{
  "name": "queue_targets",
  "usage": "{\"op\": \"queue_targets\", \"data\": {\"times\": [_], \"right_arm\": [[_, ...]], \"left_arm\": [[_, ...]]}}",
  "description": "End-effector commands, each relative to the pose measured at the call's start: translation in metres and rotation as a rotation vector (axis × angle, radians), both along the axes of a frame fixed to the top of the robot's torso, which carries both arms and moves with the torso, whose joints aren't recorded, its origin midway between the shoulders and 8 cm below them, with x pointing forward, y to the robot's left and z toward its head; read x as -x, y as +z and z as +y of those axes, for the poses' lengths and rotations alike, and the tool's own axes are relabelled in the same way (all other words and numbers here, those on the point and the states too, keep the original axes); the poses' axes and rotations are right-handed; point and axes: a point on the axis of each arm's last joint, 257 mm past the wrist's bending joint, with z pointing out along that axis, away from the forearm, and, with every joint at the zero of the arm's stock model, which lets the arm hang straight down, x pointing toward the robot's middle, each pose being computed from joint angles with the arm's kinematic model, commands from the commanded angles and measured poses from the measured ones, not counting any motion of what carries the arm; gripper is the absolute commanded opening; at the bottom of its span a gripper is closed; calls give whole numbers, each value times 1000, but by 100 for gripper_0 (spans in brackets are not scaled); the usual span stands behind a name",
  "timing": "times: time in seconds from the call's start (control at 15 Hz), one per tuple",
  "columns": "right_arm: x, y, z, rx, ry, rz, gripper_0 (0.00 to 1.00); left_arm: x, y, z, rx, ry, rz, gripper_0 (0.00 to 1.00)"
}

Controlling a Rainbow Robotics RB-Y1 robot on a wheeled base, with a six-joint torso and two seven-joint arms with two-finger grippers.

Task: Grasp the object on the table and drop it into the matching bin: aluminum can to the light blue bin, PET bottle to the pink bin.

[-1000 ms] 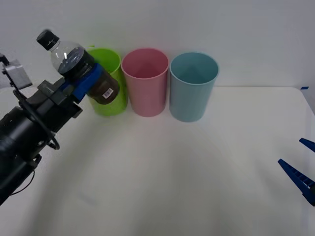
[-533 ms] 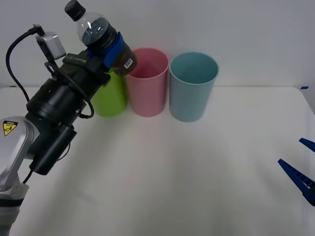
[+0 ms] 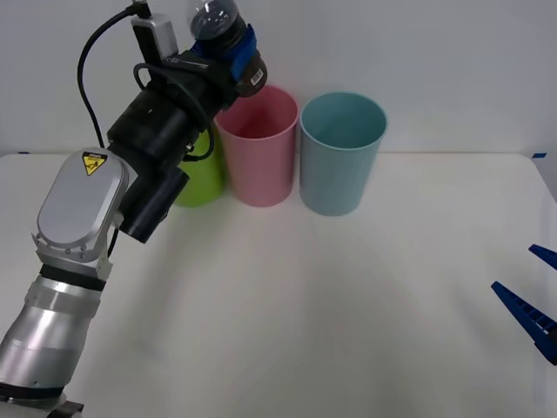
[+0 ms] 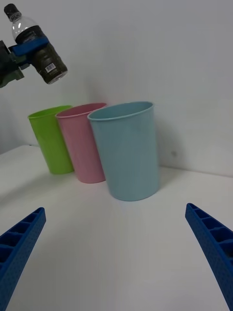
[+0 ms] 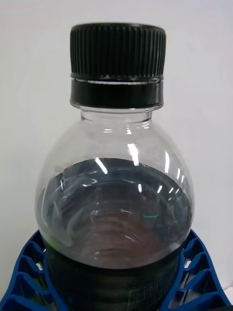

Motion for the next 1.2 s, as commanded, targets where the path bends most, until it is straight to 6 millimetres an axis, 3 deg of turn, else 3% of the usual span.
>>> {"op": "queue_targets", "data": {"times": [0.07,0.33,0.67,0.8,0.87,0.93,1.2], "right_arm": [[0,0,0,0,0,0,100],[0,0,0,0,0,0,100],[0,0,0,0,0,0,100],[0,0,0,0,0,0,100],[0,0,0,0,0,0,100],[0,0,0,0,0,0,100],[0,0,0,0,0,0,100]], "left_arm": [[-26,4,-9,-49,56,-10,0],[-53,11,-17,-121,120,-30,0],[-53,7,-28,-144,106,-29,5],[-52,6,-30,-144,103,-28,22],[-52,7,-30,-141,102,-27,70],[-52,7,-29,-139,100,-25,100],[-51,6,-31,-120,84,-15,100]]}}
